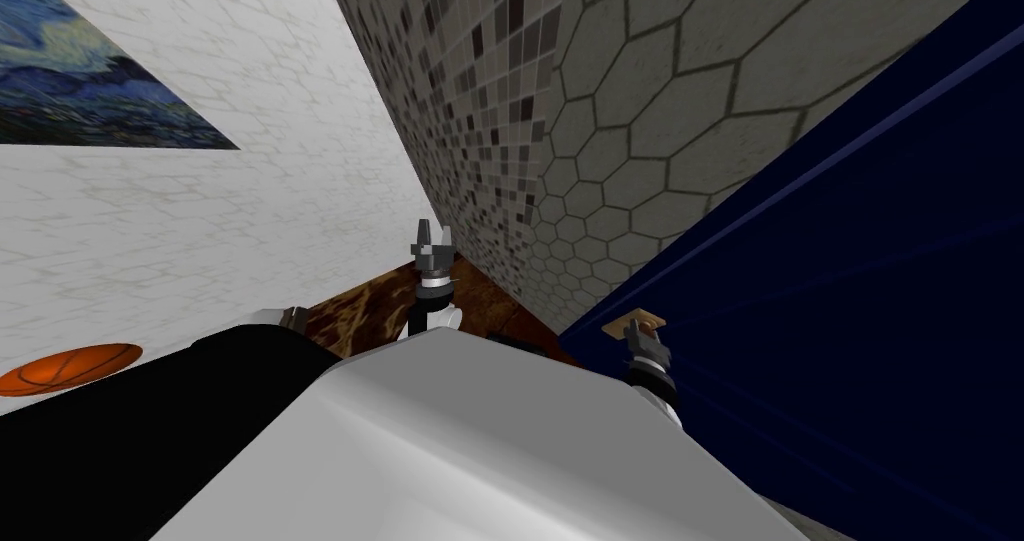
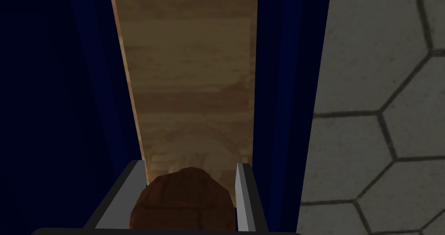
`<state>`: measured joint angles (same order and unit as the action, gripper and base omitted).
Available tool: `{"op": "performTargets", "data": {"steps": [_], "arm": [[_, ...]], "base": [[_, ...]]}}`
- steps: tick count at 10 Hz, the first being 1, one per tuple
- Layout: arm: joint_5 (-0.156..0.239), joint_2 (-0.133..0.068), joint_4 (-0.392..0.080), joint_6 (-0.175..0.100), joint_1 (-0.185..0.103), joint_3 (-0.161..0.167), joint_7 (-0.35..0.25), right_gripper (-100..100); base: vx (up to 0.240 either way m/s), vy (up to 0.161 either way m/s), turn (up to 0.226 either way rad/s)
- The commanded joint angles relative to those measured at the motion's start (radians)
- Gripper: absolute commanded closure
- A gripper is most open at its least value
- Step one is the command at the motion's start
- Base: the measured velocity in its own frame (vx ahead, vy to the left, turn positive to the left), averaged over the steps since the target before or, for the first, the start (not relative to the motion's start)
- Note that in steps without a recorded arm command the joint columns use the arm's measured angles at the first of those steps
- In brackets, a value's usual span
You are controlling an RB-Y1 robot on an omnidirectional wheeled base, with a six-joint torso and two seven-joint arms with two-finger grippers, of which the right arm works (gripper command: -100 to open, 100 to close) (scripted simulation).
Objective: Pull the door open
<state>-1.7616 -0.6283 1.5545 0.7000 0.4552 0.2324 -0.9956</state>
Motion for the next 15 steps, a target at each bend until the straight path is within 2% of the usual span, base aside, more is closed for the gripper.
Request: {"op": "performTargets", "data": {"steps": [1,4,5,6,7,8,9,10,11,12,13,14,15], "arm": [[0.039,0.009,-0.01,-0.021,-0.005,-0.005,-0.02,100],[0.133,0.031,-0.025,-0.078,-0.029,-0.021,-0.059,100],[0.145,0.031,-0.025,-0.078,-0.029,-0.021,-0.059,100],[0.179,0.041,-0.031,-0.103,-0.038,-0.028,-0.076,100],[0.19,0.041,-0.031,-0.103,-0.038,-0.028,-0.076,100],[0.221,0.05,-0.038,-0.127,-0.048,-0.036,-0.092,100],[0.235,0.05,-0.038,-0.127,-0.048,-0.036,-0.092,100],[0.27,0.06,-0.044,-0.152,-0.059,-0.043,-0.11,100],[0.282,0.06,-0.044,-0.152,-0.059,-0.043,-0.11,100],[0.323,0.072,-0.052,-0.181,-0.07,-0.051,-0.129,100],[0.335,0.072,-0.052,-0.181,-0.07,-0.051,-0.129,100],[0.365,0.083,-0.059,-0.209,-0.082,-0.06,-0.149,100],[0.387,0.083,-0.059,-0.209,-0.082,-0.06,-0.149,100]], "base": [[-0.052,0.01,-0.002],[-0.065,0.007,-0.005],[-0.046,0.007,0.004],[-0.05,0.001,-0.015],[-0.039,0.001,0.003],[-0.047,0.004,-0.013],[-0.04,0.0,0.003],[-0.049,-0.001,-0.018],[-0.035,0.004,-0.005],[-0.043,0.007,-0.012],[-0.041,0.005,-0.008],[-0.049,-0.005,-0.023],[-0.042,-0.007,-0.005]]}}
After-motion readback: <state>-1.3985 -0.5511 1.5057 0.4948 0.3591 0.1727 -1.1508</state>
